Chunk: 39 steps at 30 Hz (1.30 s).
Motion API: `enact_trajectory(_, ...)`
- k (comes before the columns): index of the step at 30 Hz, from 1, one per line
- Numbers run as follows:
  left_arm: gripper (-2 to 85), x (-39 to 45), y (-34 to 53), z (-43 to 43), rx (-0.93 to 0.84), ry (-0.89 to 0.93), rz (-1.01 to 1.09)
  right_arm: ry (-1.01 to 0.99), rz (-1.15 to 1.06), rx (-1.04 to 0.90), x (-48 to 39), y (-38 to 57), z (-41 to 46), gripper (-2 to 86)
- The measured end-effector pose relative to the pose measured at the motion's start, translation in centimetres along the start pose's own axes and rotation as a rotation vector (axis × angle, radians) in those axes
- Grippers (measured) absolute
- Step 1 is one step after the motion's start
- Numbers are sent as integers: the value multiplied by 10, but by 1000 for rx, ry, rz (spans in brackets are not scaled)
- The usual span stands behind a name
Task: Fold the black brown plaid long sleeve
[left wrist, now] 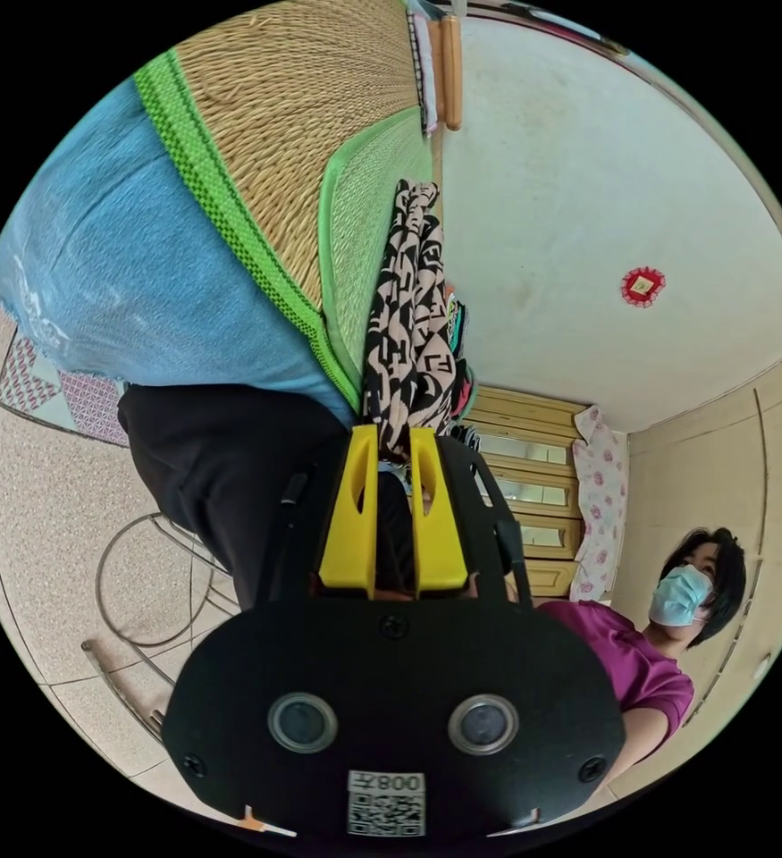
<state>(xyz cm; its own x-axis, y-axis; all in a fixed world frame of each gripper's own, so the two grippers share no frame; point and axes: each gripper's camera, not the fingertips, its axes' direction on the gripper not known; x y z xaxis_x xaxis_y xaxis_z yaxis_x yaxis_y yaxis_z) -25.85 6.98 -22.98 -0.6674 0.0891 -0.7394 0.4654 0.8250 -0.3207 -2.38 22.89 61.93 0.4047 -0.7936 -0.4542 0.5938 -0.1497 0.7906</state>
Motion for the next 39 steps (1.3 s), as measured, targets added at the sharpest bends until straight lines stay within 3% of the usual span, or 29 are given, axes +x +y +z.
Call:
enact_trajectory(18, 67, 23, 23, 16, 6, -36, 51, 9, 29, 8, 22, -4, -16, 82)
enact_trajectory(39, 65, 47, 104, 56, -15, 53, 101, 5, -29, -5, 82, 42, -51, 78)
